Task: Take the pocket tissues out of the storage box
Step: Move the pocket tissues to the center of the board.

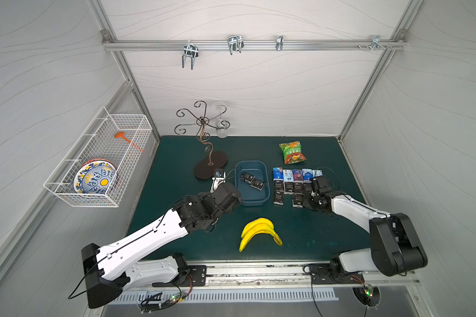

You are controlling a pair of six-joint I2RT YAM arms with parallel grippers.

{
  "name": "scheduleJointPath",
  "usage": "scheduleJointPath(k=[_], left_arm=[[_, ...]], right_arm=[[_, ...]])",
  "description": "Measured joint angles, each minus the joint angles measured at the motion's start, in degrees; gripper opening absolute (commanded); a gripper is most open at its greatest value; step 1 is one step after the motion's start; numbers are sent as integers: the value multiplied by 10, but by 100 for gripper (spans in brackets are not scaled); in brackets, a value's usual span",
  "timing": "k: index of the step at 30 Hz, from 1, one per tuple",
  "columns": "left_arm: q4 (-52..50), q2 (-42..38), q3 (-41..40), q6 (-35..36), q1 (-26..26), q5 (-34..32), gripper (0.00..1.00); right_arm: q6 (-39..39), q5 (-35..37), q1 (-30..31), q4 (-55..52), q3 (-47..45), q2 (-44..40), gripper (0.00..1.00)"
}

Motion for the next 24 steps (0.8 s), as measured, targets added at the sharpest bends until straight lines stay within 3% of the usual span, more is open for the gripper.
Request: scheduleJointPath(k=[10,24], left_arm=[[0,6,0,1,0,-3,45],[0,9,0,1,0,-6,45]], right_arm=[[-37,-11,0,11,50,60,21],[-44,-32,30,15,53,65,23]])
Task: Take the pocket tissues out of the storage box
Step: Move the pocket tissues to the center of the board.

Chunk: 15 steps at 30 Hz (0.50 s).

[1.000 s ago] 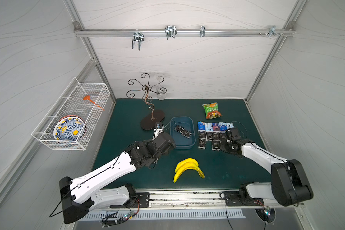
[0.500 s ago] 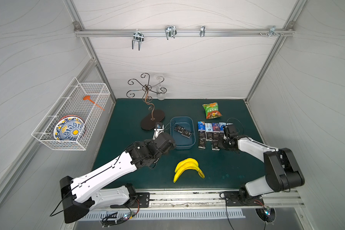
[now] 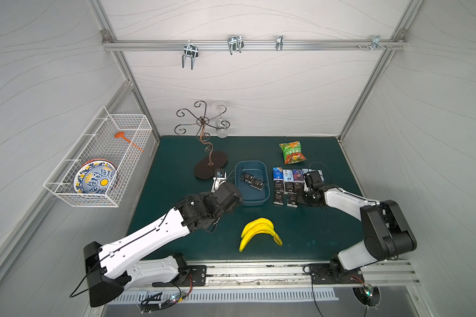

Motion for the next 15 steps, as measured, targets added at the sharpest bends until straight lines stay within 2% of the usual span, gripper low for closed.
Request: scheduleJointPath(k=[15], left_arm=[[-2,-10,0,0,0,-9,45]], right_arm=[[5,-2,13,4,26,21,25]])
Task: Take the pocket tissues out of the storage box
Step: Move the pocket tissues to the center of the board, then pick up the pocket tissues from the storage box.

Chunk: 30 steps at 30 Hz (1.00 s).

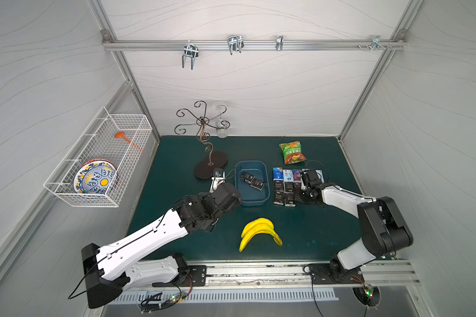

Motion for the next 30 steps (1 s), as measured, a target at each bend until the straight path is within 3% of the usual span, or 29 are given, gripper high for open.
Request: scheduleJointPath(k=[9,16,21,25,30], left_arm=[[-1,-2,0,0,0,-1,46],[-1,-5,0,0,0,-2,46],[-1,-5,0,0,0,-2,46],[-1,-5,0,-1,0,-3,46],[-1,-5,0,-1,0,-4,46]], right_arm=[[2,1,2,-5,9,-3,28],[-1,12,3,-45,30,-61,30],[-14,17,39,-72,80,-84,35],[-47,18,118,-90,169,-42,40],[-120,3,188,-97,323,90,42]])
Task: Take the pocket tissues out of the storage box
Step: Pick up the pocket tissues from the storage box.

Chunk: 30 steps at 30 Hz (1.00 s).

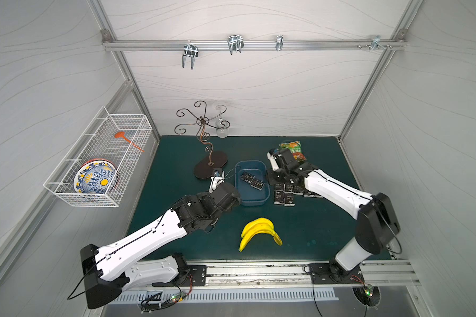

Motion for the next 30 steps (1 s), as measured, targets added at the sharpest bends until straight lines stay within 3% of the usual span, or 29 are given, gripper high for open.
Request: scheduleJointPath(k=[4,8,20,30], left_arm=[[-3,-3,0,-2,0,-6,46],[-4,-16,-8,-6,0,-16,47],[-4,-19,-9,-10,0,-25,47],[-11,-21,-9,-11,0,-35,47]], right_arm=[[-70,-24,5,-13,114,111,42],[-139,-26,11,-23,174,182,43],[-269,-13,47,-21,209,256,48],[-307,28,51,-39,283,333,45]])
